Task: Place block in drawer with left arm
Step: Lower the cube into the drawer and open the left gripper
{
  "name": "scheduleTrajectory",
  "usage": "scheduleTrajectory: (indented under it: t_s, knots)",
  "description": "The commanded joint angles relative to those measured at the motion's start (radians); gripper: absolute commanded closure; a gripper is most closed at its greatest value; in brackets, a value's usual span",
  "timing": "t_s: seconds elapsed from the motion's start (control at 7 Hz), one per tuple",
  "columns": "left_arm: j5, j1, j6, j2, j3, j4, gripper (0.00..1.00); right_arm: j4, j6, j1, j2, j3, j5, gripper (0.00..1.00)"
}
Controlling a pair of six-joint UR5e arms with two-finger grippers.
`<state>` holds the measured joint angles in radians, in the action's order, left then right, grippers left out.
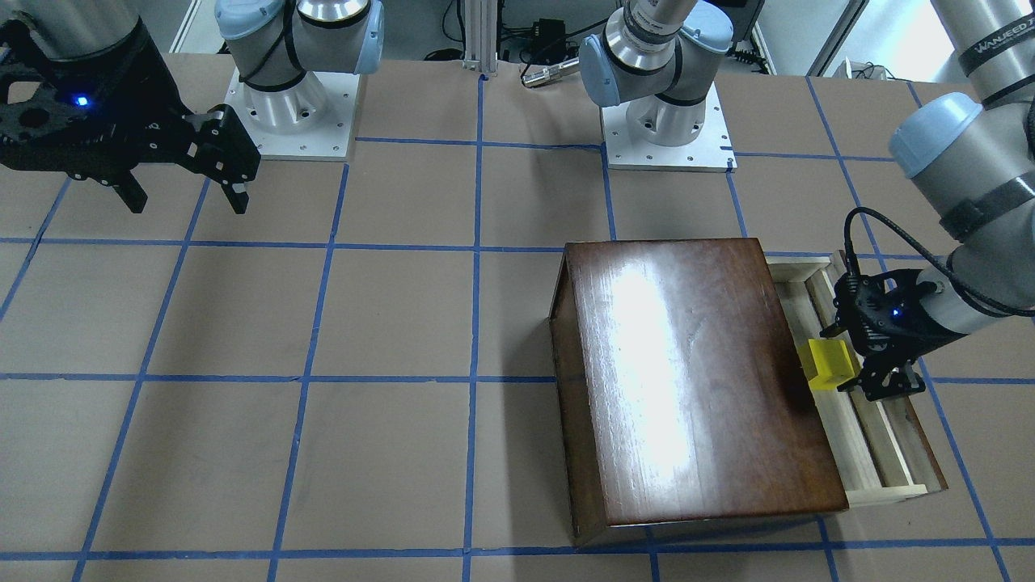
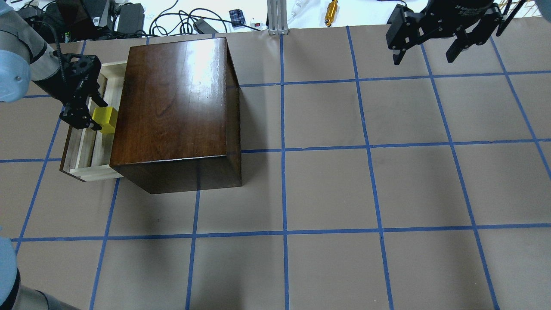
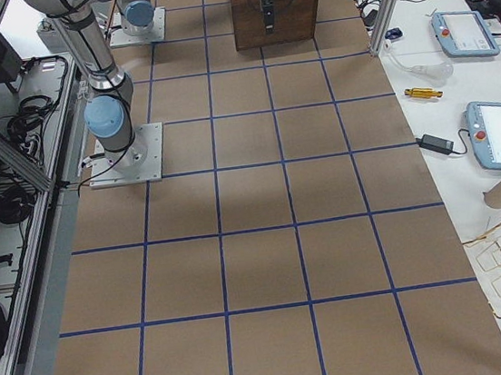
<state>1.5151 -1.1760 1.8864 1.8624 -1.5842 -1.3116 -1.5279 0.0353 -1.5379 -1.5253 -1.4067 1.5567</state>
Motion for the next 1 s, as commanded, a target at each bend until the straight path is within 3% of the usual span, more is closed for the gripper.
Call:
scheduleTrajectory:
  t_s: [0.0, 0.29, 0.57, 0.86]
  knots:
    - [0.004, -0.005, -0.16, -0.043, 0.064, -0.038, 0.23, 0.0, 0.0, 0.001, 0.001, 0.0, 0.0, 0.0]
    - [-0.018, -0.058, -0.415, -0.098, 0.088, -0.101, 0.23, 0.0, 0.0, -0.001, 0.001, 0.0, -0.001, 0.0]
    - [-0.019, -0.186, -0.78, -0.158, 0.09, -0.126, 0.15, 0.0, 0.0, -0.001, -0.001, 0.0, -0.001, 0.0]
    - [-0.019, -0.223, -1.006, -0.181, 0.09, -0.135, 0.09, 0.0, 0.0, -0.001, -0.001, 0.0, -0.001, 0.0]
